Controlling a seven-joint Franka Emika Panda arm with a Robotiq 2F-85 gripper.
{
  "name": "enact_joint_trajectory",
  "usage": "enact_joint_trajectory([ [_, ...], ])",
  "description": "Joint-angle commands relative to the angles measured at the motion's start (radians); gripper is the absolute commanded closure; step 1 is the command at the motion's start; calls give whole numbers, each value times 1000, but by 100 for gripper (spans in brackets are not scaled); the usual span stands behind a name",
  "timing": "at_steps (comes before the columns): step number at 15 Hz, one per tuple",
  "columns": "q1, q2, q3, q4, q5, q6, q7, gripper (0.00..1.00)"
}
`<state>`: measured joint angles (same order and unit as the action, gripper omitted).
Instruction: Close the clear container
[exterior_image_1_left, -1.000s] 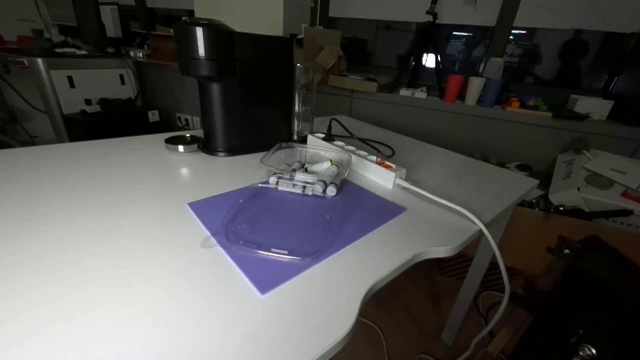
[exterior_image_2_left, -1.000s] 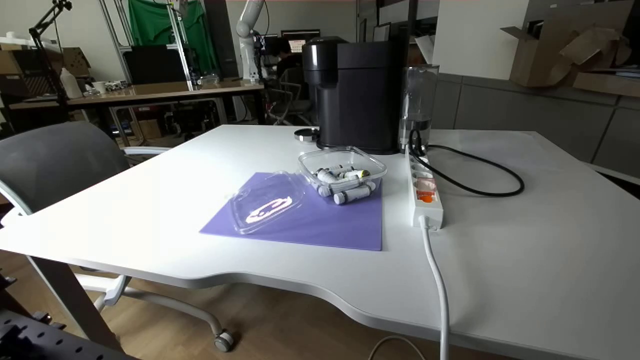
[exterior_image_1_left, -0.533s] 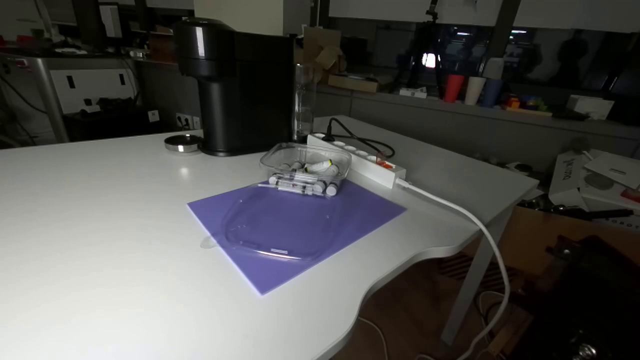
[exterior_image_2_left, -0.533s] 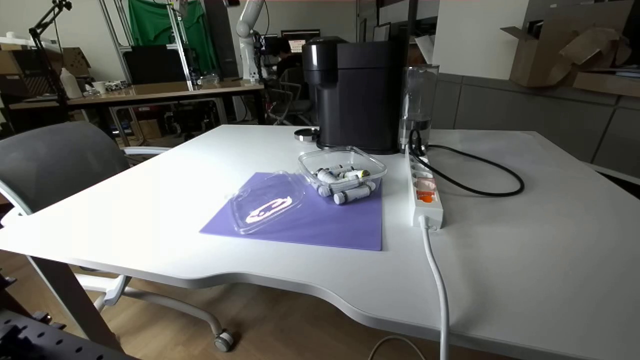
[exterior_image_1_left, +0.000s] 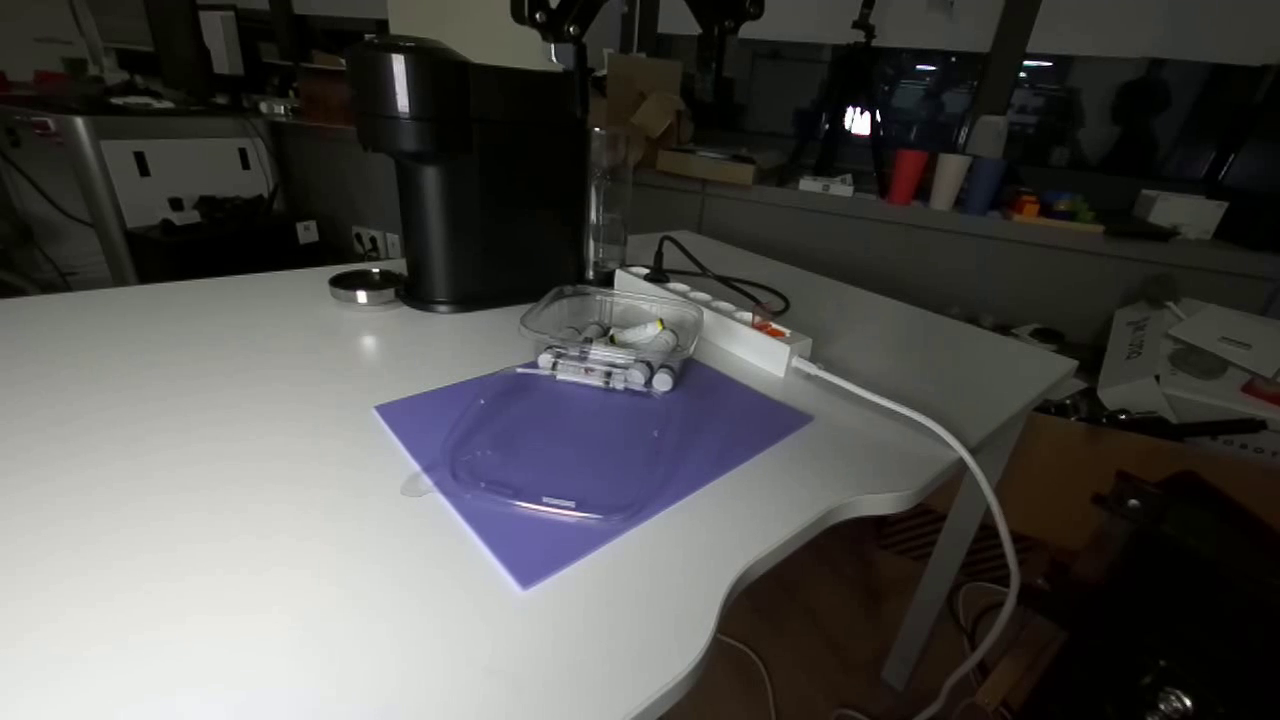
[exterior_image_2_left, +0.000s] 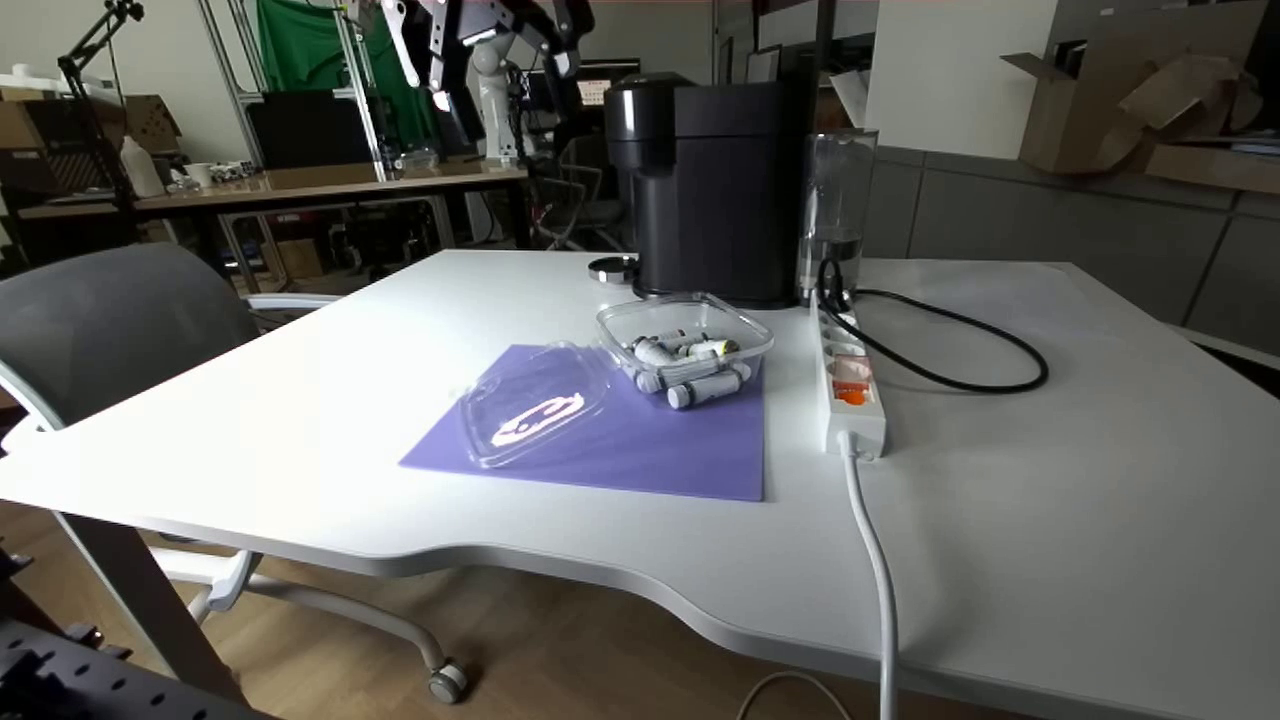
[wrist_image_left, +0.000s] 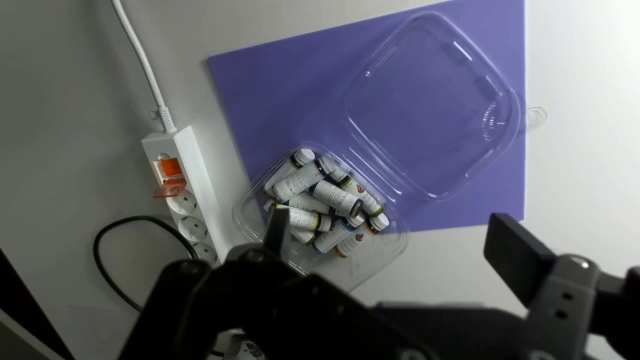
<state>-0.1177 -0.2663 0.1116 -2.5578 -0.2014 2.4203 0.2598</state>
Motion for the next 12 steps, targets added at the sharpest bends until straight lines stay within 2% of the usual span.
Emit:
enact_joint_trajectory([
  [1,19,-7,-24,2,-6,-5,1,0],
  [2,18,-13,-25,2,-6,-5,0,0],
  [4,-16,3,5,4,-37,32,183,0],
  [7,-46,88,33,56,-101,53,378,0],
  [10,-97,192,106,134,-165,-6,581,0],
  [11,-90,228,115,161,-183,-41,649,0],
  [12,-28,264,69,189,-187,-76,688,0],
])
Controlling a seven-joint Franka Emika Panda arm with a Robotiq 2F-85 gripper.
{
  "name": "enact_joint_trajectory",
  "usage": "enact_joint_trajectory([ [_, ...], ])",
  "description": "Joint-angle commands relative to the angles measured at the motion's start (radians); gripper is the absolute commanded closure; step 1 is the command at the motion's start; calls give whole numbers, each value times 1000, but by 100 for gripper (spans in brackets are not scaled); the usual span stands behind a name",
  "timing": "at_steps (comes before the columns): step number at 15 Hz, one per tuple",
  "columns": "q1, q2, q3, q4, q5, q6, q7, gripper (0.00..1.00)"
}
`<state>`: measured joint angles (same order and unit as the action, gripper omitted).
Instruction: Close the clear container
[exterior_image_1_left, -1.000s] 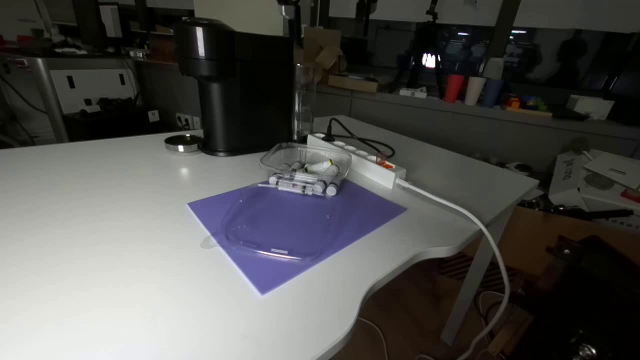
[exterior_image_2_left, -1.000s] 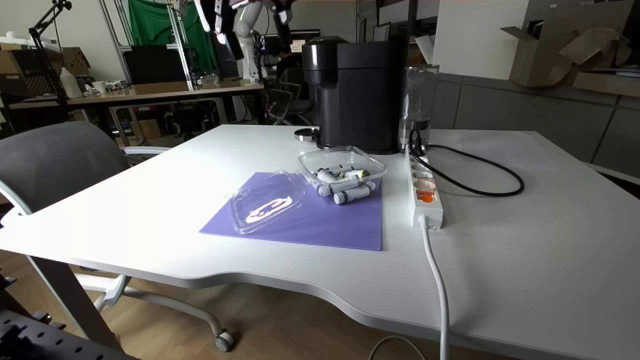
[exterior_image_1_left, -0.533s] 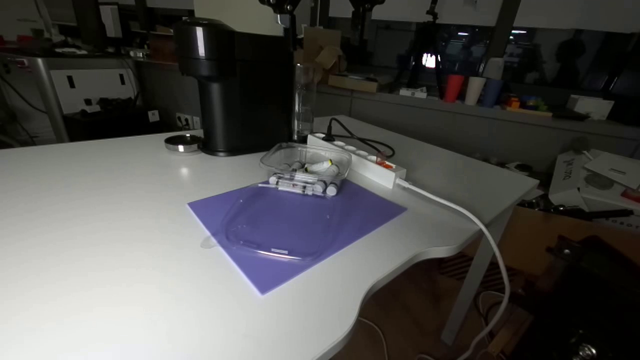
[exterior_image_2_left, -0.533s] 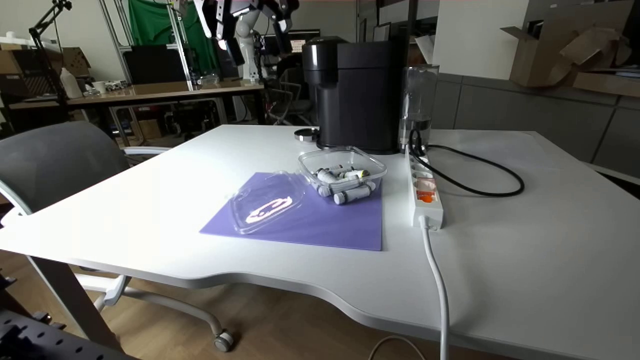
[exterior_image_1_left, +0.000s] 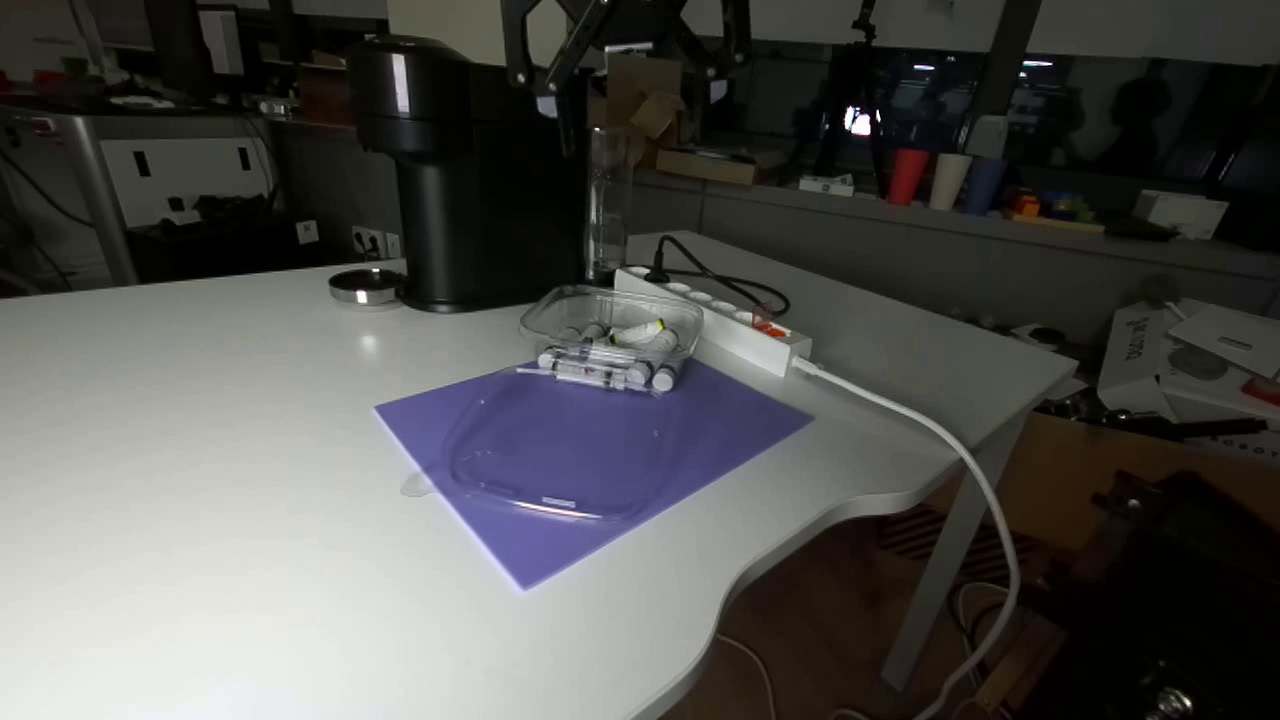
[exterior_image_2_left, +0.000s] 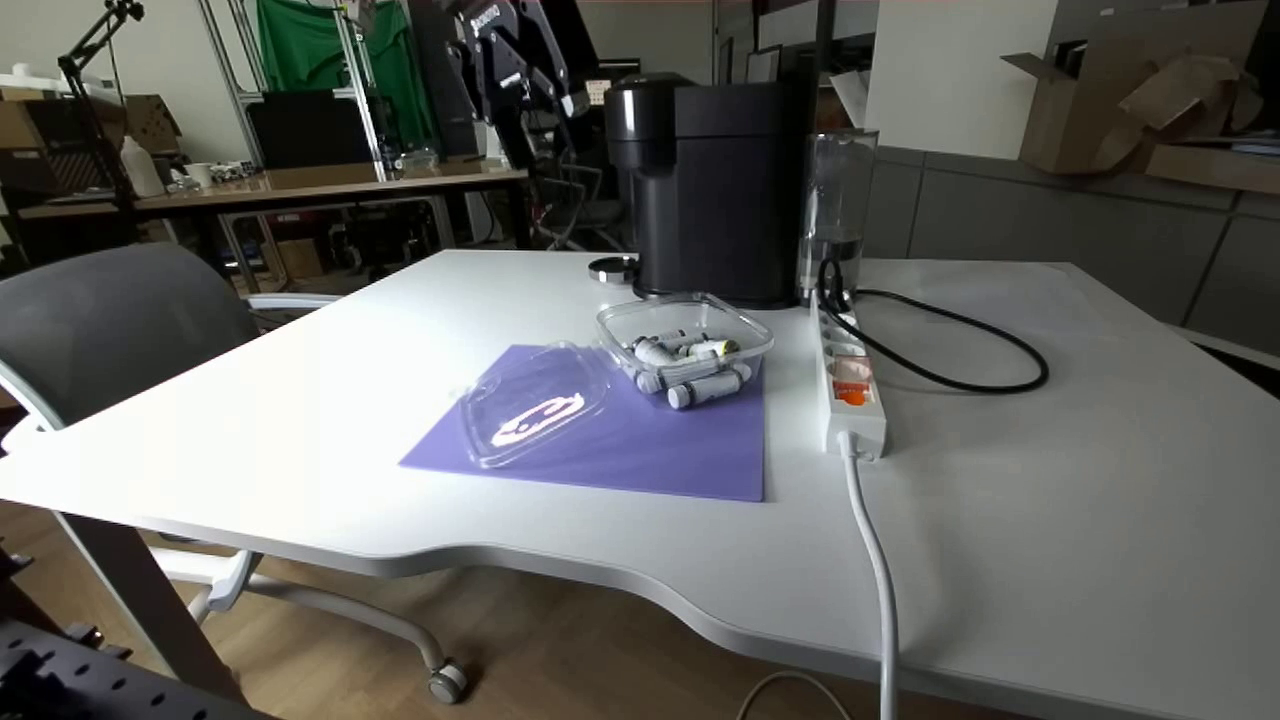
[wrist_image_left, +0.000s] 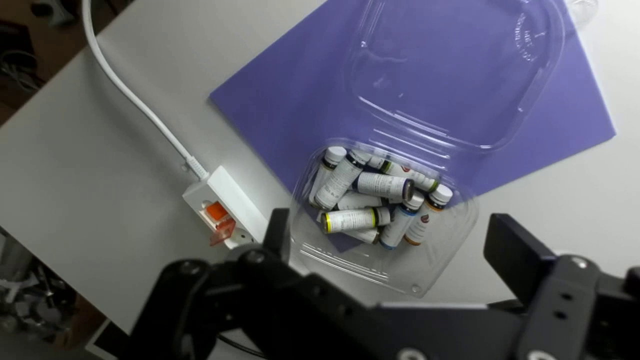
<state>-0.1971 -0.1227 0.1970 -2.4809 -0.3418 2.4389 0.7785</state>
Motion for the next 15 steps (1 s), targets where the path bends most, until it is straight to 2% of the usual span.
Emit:
enact_joint_trajectory([
  [1,77,159,-25,141,-40,-125,191,0],
  [4,154,269,-64,237,52,-224,178,0],
  [7,214,359,-119,322,56,-267,225,0],
  [8,223,296,-125,242,65,-223,163,0],
  [11,241,357,-150,295,67,-233,180,0],
  [15,249,378,-160,319,50,-249,186,0],
])
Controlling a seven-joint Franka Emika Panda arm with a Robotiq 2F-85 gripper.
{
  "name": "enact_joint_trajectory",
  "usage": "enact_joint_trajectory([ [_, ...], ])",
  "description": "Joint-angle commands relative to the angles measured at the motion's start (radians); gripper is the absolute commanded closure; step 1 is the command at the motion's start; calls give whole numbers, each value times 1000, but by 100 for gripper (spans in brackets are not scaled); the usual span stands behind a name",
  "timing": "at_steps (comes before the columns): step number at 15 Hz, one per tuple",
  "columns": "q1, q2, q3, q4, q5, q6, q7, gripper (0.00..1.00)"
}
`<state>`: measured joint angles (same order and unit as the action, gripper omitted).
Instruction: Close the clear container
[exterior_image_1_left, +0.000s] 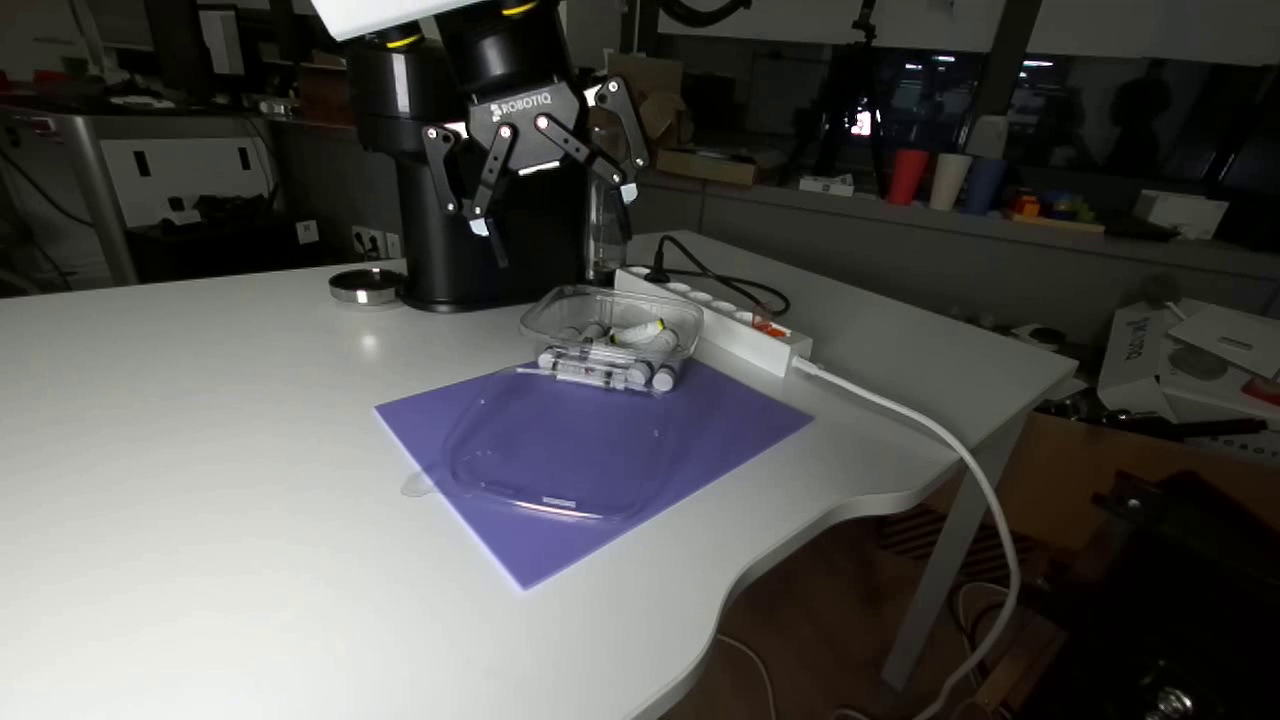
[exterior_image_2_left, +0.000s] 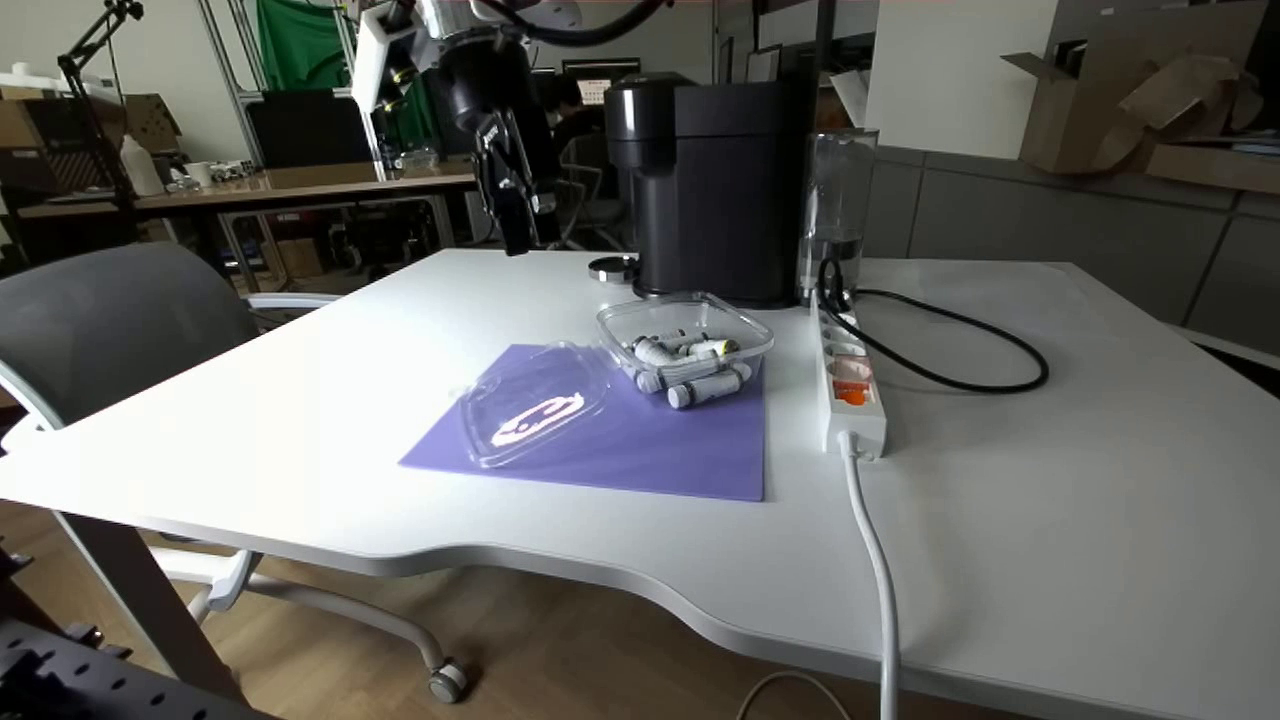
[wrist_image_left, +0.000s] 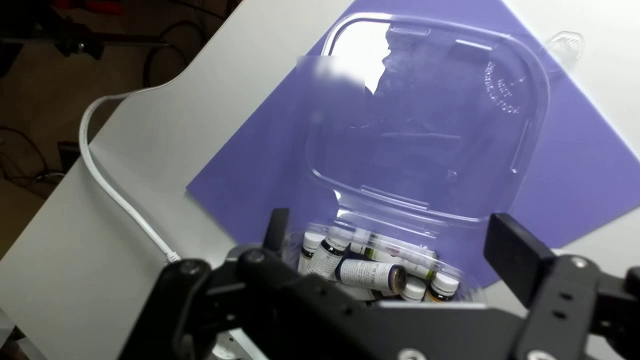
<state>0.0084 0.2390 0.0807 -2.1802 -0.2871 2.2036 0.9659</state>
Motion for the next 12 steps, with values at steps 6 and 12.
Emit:
enact_joint_trajectory([
  [6,103,146,-79,127,-21,-54,-37,0],
  [12,172,271,-126,245,-75,-45,-22,0],
])
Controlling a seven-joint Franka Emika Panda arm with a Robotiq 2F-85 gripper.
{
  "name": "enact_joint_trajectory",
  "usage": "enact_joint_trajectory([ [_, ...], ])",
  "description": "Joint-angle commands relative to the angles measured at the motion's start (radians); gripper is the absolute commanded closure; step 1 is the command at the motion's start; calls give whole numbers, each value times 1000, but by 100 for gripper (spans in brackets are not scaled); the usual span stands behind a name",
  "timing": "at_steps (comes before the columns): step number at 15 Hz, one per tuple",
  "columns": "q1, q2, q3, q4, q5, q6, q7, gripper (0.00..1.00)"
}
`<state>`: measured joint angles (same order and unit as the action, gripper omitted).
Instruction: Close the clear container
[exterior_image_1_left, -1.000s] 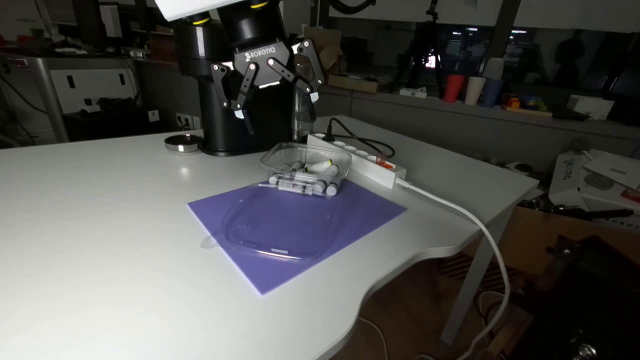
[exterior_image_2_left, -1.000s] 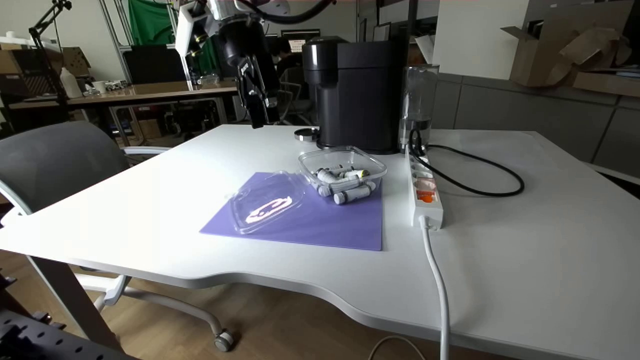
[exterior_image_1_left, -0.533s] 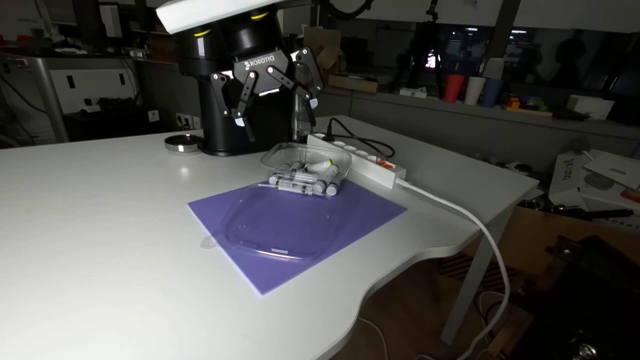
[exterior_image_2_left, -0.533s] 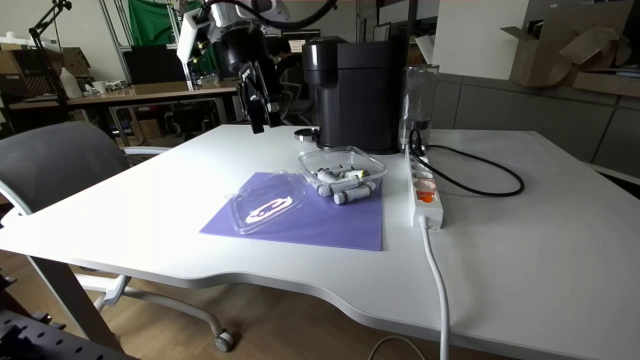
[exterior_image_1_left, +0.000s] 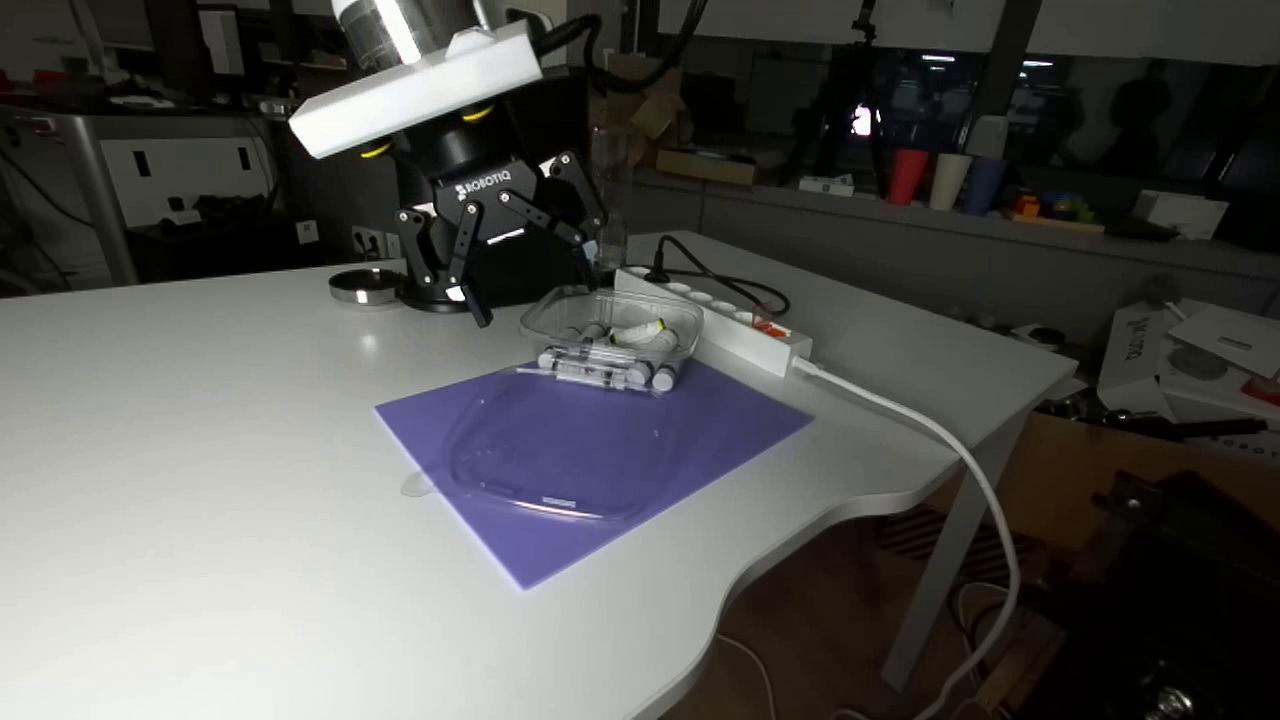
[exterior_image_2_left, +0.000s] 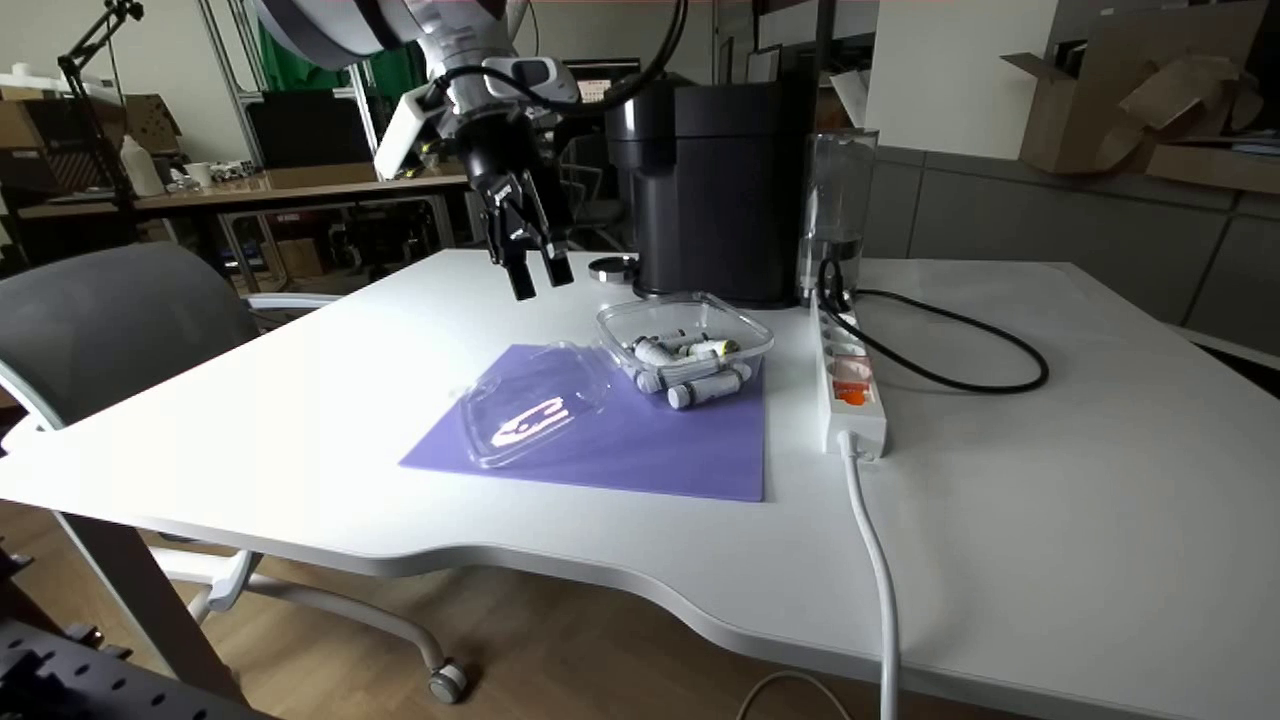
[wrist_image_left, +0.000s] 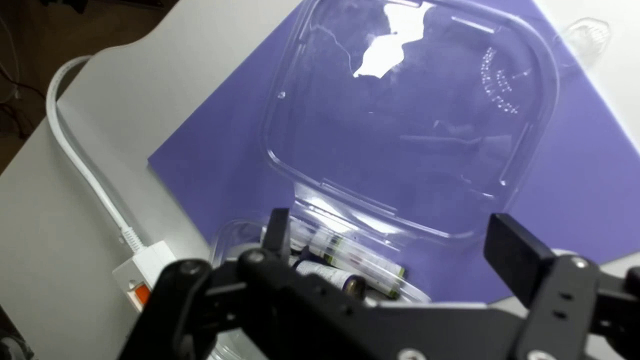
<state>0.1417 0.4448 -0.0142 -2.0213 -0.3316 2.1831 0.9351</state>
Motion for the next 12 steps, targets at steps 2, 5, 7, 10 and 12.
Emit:
enact_joint_trajectory([
  [2,55,103,-41,128,-34,-27,7,0],
  [5,75,154,-50,183,-27,-33,1,0],
  [7,86,182,-54,212,-20,-40,-2,0],
  [10,99,217,-58,244,-15,-49,-5,0],
  [12,107,240,-59,264,-11,-61,-6,0],
])
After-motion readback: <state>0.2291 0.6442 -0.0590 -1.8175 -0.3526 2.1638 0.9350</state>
